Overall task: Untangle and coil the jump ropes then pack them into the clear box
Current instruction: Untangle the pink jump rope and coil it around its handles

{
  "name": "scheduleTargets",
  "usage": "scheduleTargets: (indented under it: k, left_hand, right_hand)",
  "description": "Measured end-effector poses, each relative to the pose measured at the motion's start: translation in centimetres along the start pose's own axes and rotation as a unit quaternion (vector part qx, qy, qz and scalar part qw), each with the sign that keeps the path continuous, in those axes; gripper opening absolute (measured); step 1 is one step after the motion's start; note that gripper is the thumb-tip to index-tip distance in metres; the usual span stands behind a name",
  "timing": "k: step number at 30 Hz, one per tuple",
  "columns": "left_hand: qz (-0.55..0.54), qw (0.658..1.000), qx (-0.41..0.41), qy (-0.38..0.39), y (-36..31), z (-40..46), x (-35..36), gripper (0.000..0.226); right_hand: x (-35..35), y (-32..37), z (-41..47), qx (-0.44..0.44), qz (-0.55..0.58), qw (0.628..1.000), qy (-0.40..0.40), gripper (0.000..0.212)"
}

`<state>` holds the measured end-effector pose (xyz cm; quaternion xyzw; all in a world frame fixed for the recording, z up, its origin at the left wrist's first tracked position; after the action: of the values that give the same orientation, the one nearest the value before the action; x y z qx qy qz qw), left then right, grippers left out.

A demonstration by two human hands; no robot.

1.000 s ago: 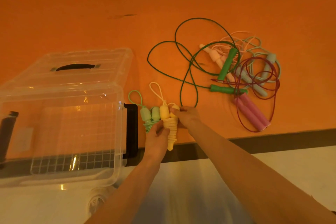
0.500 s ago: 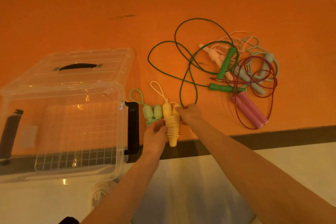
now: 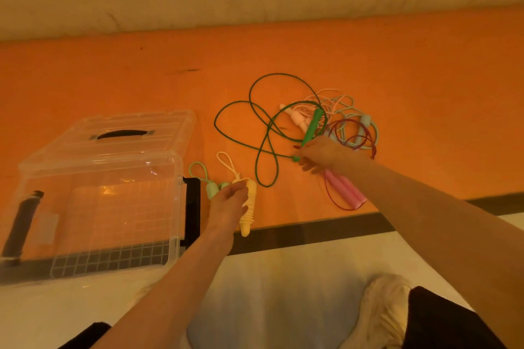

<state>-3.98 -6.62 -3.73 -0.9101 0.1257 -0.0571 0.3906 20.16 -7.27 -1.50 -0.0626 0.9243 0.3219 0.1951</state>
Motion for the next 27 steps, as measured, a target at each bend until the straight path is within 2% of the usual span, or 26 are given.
scheduleTargets:
  k: [5,9,14,19,24,27]
  left_hand:
    - [-0.004,0.999,0.025,0.044,-2.9,-4.3,4.0,0.018]
    - [0.009,0.996,0.043,0.074,-4.5,-7.0,7.2,0.022]
    - [0.025,0.993,0.055,0.099,-5.6,-8.4,10.3,0.015]
    - [0.029,0.992,0.07,0.101,-5.8,-7.2,12.2,0.015]
    - [0.014,0.994,0.066,0.086,-4.6,-4.6,13.2,0.015]
    - [0.017,0.995,0.052,0.083,-3.3,-3.2,13.5,0.016]
  right_hand:
    - [-7.7,0.9,-5.3,-0.03,-0.082,0.995,-0.041,0.015]
    - [-10.2,0.0,-9.2,-0.04,-0.106,0.992,-0.048,0.014]
    - [-10.7,-3.1,-10.9,-0.024,-0.128,0.991,-0.042,0.024]
    - [-10.9,-5.1,-10.2,-0.04,-0.266,0.958,-0.096,0.036]
    - [-9.2,-9.1,-6.1,-0.028,-0.299,0.942,-0.149,0.038]
    - [-6.7,-11.6,-2.4,-0.005,-0.332,0.934,-0.128,0.039]
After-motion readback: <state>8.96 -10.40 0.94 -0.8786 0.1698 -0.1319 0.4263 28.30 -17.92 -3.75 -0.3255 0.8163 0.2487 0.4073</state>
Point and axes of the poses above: each hand's wrist, its own z-axis towards the middle knuckle, its own x-axis out of the palm, y = z × x, the point moved 9 cm from there along z, towards the middle knuckle, and after that the axes turned 2 degrees about y, right-handed, at the moved point
